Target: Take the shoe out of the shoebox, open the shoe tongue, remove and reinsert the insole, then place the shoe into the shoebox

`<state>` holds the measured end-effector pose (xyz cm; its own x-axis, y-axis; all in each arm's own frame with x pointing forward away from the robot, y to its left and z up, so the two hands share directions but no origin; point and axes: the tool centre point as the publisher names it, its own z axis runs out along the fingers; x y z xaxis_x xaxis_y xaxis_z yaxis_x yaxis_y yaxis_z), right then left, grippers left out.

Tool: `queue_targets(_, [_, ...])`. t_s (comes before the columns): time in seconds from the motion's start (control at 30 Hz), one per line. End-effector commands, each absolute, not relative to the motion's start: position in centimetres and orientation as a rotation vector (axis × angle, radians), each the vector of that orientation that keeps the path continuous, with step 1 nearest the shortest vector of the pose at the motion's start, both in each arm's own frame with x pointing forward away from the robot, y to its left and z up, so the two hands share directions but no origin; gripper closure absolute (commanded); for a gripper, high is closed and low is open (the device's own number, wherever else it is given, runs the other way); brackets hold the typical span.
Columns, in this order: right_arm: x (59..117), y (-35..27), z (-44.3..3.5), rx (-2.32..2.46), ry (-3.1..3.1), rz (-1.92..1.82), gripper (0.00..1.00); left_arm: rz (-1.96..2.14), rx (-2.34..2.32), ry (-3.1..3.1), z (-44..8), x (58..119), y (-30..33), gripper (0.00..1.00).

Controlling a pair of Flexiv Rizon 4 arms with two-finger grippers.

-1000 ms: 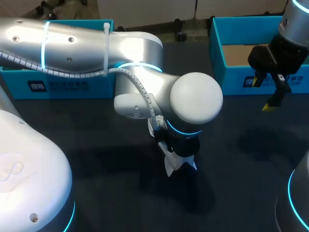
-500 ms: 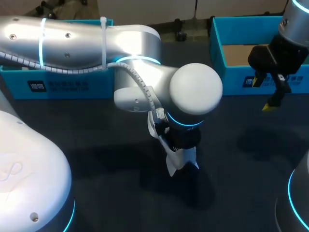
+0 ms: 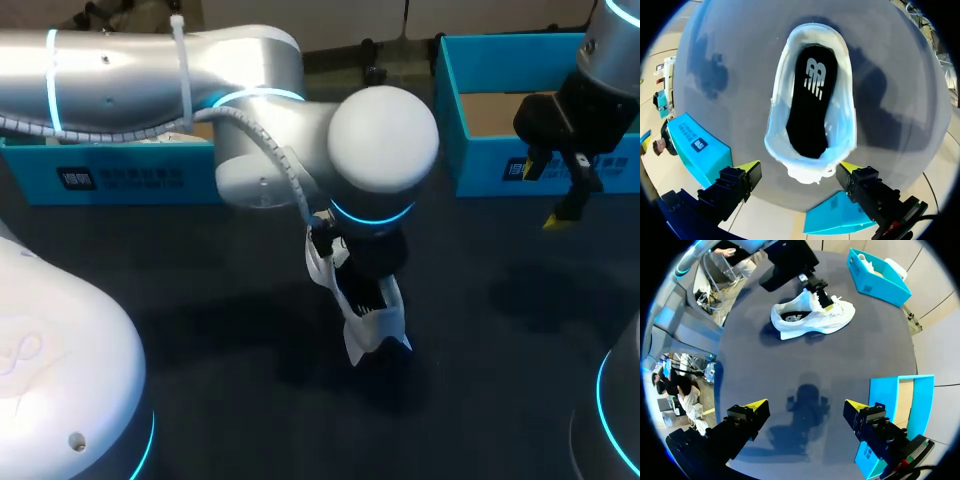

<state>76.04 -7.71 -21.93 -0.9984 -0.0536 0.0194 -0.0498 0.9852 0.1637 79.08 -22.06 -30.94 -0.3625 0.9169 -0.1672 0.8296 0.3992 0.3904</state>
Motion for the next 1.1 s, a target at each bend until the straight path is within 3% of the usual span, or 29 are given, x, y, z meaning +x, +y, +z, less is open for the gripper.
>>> queue_targets(0.03, [76.0, -7.7, -22.0, 0.081, -3.107, -0.254, 0.00, 0.308, 1.507, 2.303, -29.9, 79.5, -20.9, 0.00])
queue_targets(0.27, [76.0, -7.7, -22.0, 0.081, -3.107, -0.254, 0.00, 0.286, 1.516, 2.297, -29.0, 80.2, -20.5, 0.00])
queue_targets(0.3, [76.0, -7.7, -22.0, 0.081, -3.107, -0.254, 0.00, 0.280, 1.523, 2.294, -28.9, 80.2, -20.4, 0.07])
queue_targets(0.33, [76.0, -7.7, -22.0, 0.081, -3.107, -0.254, 0.00, 0.278, 1.526, 2.294, -28.8, 80.2, -20.3, 0.25])
queue_targets(0.43, [76.0, -7.7, -22.0, 0.081, -3.107, -0.254, 0.00, 0.280, 1.542, 2.287, -28.7, 80.1, -20.1, 0.49])
queue_targets(0.5, [76.0, -7.7, -22.0, 0.081, -3.107, -0.254, 0.00, 0.277, 1.550, 2.289, -28.8, 79.9, -20.0, 0.52])
queue_targets(0.7, [76.0, -7.7, -22.0, 0.081, -3.107, -0.254, 0.00, 0.269, 1.557, 2.302, -29.3, 79.9, -20.0, 0.55])
queue_targets(0.97, [76.0, -7.7, -22.0, 0.081, -3.107, -0.254, 0.00, 0.246, 1.566, 2.308, -30.2, 80.0, -20.7, 0.45])
queue_targets(1.1, [76.0, -7.7, -22.0, 0.081, -3.107, -0.254, 0.00, 0.222, 1.575, 2.307, -30.6, 79.9, -21.3, 0.45])
